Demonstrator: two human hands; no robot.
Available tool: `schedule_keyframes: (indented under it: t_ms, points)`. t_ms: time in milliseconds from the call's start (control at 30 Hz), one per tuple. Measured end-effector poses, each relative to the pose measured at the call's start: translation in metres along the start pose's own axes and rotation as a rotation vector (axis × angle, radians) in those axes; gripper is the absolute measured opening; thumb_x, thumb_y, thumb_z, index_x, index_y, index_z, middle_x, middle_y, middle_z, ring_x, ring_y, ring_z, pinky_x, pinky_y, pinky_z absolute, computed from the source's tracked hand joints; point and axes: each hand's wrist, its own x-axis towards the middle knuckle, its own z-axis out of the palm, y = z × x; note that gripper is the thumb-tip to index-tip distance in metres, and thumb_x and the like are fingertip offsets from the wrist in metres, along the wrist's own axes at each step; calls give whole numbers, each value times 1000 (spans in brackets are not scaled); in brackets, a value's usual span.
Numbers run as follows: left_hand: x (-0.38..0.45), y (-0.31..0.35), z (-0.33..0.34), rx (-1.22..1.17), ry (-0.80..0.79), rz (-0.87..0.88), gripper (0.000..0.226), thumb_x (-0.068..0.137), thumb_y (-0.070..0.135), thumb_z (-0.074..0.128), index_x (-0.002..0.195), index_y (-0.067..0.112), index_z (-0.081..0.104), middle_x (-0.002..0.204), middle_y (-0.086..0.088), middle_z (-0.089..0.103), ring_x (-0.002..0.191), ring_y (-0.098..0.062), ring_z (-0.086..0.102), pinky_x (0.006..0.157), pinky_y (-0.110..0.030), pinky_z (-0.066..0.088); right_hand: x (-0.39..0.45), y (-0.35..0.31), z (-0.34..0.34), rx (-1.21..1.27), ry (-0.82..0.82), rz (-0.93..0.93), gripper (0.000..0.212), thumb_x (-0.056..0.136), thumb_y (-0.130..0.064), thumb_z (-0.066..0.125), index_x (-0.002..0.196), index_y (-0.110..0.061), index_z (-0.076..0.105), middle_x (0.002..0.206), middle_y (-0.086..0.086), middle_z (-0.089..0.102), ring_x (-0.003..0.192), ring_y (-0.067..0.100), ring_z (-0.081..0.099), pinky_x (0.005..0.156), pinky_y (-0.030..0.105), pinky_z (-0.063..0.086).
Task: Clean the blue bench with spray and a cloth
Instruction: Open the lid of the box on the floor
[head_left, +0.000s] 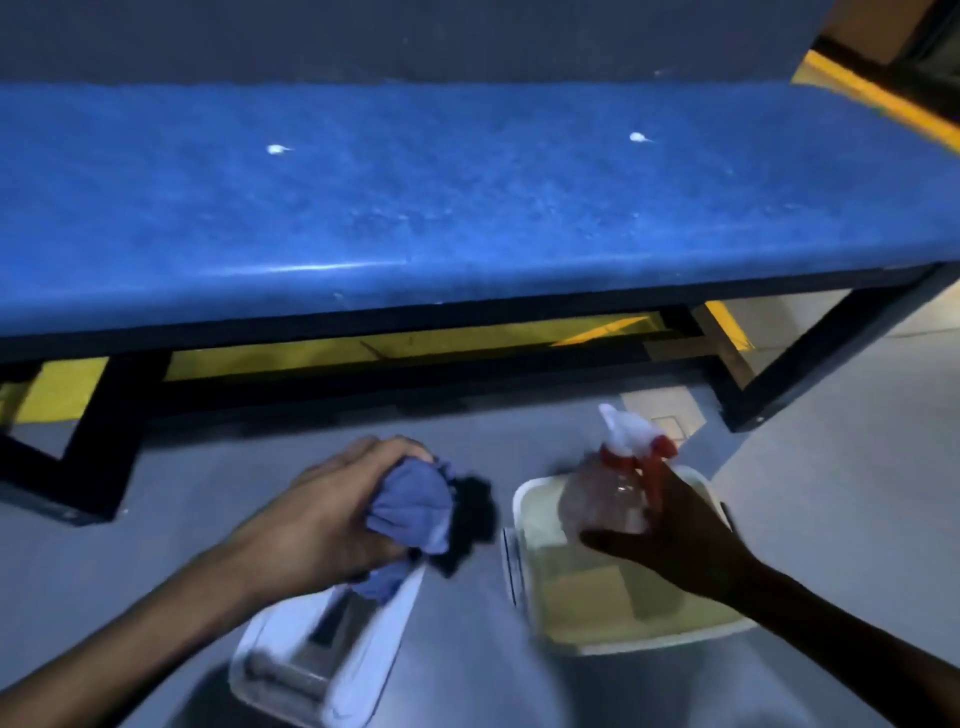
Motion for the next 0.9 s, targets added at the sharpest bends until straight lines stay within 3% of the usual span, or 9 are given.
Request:
schedule_keyframes:
  t_ms: [133,200,333,500,633,700,767,833,900]
  points:
    - [-30,-39,-39,63,108,-168,64,56,64,68,116,59,46,114,17,58,106,-6,65,92,-31,51,51,-51,61,42,-5,-108,73,73,-51,89,134,-43,51,128,-10,59,115,2,60,92,32,55]
    - [-37,-48,-51,66,132,-221,66,49,66,59,114,57,47,113,15,57,107,-13,65,92,-32,51,74,-57,109,6,65,-62,67,71,-49,86,128,-32,53,120,-2,61,106,15,64,86,44,57]
    - [-51,-50,-64,37,176,-252,68,48,67,56,114,52,50,110,16,56,101,-6,62,83,-28,46,99,-52,195,8,242,88,71,66,-35,85,126,-19,51,112,2,61,97,26,63,81,45,56]
    - [-64,-58,-72,28,195,-285,70,45,68,54,114,54,47,110,15,55,99,-8,61,84,-31,47,104,-11,256,119,302,203,23,80,-33,70,95,-24,55,93,-2,63,85,23,64,75,47,56]
    - [-63,-62,-72,34,193,-292,74,46,68,53,117,51,49,110,15,55,101,-10,62,88,-33,49,86,3,272,299,269,193,33,77,-24,80,101,-18,58,96,7,62,86,29,62,75,53,54]
    - [-62,-61,-72,8,199,-284,72,47,68,55,117,51,49,110,16,56,100,-7,63,89,-34,51,79,-2,269,405,345,200,52,80,-17,80,125,-7,55,96,11,60,86,30,62,80,50,55]
    - [-62,-60,-71,-18,198,-279,71,48,67,57,117,52,49,110,17,56,99,-3,63,88,-32,52,74,-7,264,445,402,177,81,81,-13,80,149,-6,38,100,12,57,87,30,58,83,40,54]
    - [-64,-56,-70,-33,188,-276,71,49,68,57,118,52,49,111,17,57,99,-2,64,89,-31,52,75,0,264,405,411,167,69,80,-28,84,136,-8,48,94,15,56,79,34,56,75,49,52]
    - [-65,-53,-71,-37,188,-268,71,49,69,57,118,52,49,113,18,57,101,-2,64,90,-31,53,77,10,268,425,358,182,60,79,-29,83,128,-13,51,93,10,57,78,34,56,73,47,52]
